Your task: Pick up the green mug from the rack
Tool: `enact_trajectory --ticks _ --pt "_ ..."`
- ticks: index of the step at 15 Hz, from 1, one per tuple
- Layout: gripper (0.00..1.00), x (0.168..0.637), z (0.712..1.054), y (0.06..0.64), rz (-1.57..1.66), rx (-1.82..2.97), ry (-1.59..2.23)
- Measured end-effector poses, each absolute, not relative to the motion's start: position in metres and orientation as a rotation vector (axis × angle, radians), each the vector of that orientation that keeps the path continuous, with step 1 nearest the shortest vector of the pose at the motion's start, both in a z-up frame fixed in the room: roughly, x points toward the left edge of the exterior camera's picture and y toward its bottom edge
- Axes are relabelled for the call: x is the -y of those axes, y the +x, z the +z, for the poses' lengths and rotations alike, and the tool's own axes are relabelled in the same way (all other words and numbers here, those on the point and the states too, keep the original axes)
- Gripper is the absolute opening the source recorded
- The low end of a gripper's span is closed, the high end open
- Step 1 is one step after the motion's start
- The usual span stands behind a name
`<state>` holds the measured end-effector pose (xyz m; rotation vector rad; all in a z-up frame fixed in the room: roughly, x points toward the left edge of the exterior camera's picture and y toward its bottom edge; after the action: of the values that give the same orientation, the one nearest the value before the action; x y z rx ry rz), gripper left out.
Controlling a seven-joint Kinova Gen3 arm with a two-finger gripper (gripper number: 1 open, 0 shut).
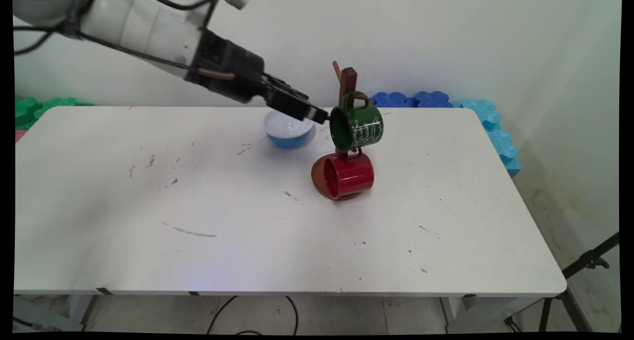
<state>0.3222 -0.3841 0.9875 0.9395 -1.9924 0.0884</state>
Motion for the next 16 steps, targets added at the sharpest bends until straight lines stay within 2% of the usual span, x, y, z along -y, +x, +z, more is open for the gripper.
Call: enact_trajectory --ticks 16 --pt "1.00 0.387 0.923 0.255 0.069 1.832 1.090"
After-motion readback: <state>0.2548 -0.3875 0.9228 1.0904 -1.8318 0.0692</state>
